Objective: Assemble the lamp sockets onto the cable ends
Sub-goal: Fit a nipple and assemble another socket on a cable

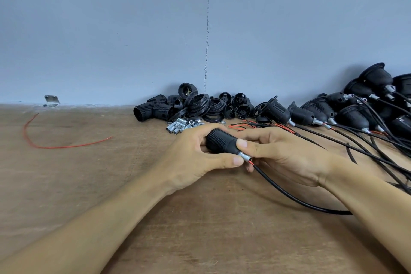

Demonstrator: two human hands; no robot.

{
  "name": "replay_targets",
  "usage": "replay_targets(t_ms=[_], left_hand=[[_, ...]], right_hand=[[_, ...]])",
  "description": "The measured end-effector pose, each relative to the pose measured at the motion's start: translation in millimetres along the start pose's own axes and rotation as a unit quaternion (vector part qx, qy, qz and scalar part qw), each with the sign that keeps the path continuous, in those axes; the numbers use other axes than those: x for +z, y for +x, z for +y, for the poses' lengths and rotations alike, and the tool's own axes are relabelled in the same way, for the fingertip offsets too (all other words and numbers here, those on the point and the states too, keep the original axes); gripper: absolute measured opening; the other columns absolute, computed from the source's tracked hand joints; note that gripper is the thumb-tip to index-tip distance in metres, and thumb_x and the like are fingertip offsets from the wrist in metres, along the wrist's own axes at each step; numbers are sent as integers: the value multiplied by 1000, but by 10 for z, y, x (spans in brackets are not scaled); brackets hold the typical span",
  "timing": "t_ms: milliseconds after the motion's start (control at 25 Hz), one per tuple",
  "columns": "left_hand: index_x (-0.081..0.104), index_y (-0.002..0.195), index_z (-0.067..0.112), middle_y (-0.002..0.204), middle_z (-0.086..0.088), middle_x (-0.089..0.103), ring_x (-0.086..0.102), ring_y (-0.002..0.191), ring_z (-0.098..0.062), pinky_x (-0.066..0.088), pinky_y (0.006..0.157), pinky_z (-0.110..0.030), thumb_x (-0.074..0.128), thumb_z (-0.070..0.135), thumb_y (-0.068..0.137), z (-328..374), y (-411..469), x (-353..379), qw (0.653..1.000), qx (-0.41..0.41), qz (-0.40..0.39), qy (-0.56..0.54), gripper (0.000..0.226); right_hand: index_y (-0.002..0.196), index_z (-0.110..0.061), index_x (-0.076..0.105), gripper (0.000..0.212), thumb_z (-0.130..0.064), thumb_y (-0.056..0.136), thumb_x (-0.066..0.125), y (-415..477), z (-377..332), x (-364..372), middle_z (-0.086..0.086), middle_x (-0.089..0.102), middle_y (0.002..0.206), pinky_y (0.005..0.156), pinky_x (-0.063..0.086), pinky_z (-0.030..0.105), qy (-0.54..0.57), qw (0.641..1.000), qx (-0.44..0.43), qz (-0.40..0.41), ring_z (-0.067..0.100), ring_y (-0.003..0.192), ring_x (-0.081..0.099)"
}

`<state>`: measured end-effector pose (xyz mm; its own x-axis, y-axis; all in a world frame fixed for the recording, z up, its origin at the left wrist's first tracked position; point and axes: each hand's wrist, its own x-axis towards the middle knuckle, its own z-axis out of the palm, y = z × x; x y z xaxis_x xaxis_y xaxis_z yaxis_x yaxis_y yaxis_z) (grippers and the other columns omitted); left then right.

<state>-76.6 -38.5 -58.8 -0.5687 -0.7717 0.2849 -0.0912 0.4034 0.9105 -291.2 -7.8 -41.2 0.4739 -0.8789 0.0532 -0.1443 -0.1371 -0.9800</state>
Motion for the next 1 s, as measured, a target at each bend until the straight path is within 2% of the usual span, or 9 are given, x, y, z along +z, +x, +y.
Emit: replay_targets(t_ms=[120, 240, 360, 480, 600, 720, 800, 880, 1000], left_hand=[[72, 111, 24, 109, 0, 76, 70, 106, -11, 53, 94, -20, 87, 20, 77, -17, 9, 8, 1000, -4, 8, -26, 37], [71, 110, 22, 104, 0, 77, 70, 105, -11, 52, 93, -19, 87, 23, 78, -40, 26, 7, 1000, -3, 10, -25, 36], [69, 112, 23, 104, 0, 77, 71, 105, -11, 53, 94, -20, 86, 25, 78, -47, 27, 4, 1000, -1, 8, -18, 38], [70, 108, 25, 102, 1, 76, 71, 103, -15, 56, 98, -34, 87, 29, 75, -55, 46, 15, 999, 6, 36, 19, 37], [68, 101, 31, 94, 8, 75, 71, 92, -13, 56, 89, -47, 88, 46, 65, -63, 46, 103, 987, -3, 128, 97, 44], [64, 105, 38, 96, 16, 74, 69, 90, -2, 58, 83, -39, 85, 59, 57, -81, 31, 140, 976, -17, 151, 155, 57], [63, 109, 42, 100, 21, 72, 64, 86, 7, 54, 81, -27, 87, 53, 61, -102, 25, 114, 974, -22, 124, 190, 54], [61, 105, 50, 88, 31, 67, 56, 73, 13, 41, 71, -11, 88, 38, 71, -103, 38, 80, 967, -19, 119, 223, 45], [57, 102, 58, 76, 41, 62, 55, 62, 10, 36, 61, -3, 84, 27, 80, -81, 47, 45, 964, -33, 121, 234, 47]], right_hand=[[102, -21, 77, 19, -31, 89, 68, 17, -12, -3, 5, 64, 91, 77, 40, 34, 19, 999, 13, 39, 17, 71, 52], [107, -12, 74, 24, -27, 89, 68, 16, -33, 17, 12, 61, 92, 82, 33, 43, 30, 997, 28, 59, 18, 68, 53], [116, -14, 72, 31, -29, 90, 64, 1, -65, 40, 11, 61, 94, 83, 31, 44, 4, 997, 34, 65, 18, 71, 52], [126, -25, 69, 33, -33, 96, 59, 3, -90, 50, 6, 65, 97, 79, 40, 34, -40, 997, 43, 56, 17, 75, 56], [117, -33, 73, 30, -43, 91, 62, 31, -76, 86, -3, 69, 85, 65, 46, 20, -62, 994, 41, 78, 13, 74, 63], [110, -43, 73, 24, -42, 86, 73, 56, 9, 89, -6, 74, 87, 76, 52, 26, -160, 979, 12, 124, 13, 75, 66], [109, -56, 68, 31, -33, 88, 74, 67, 69, 60, -21, 73, 100, 82, 48, 16, -274, 949, -12, 153, -4, 81, 64], [115, -57, 62, 39, -29, 90, 71, 69, 75, 33, -32, 66, 110, 90, 43, 11, -363, 912, -23, 189, -15, 98, 57], [135, -45, 55, 46, -29, 93, 66, 62, 83, 14, -19, 63, 120, 104, 41, 26, -426, 879, -16, 213, 0, 115, 55]])
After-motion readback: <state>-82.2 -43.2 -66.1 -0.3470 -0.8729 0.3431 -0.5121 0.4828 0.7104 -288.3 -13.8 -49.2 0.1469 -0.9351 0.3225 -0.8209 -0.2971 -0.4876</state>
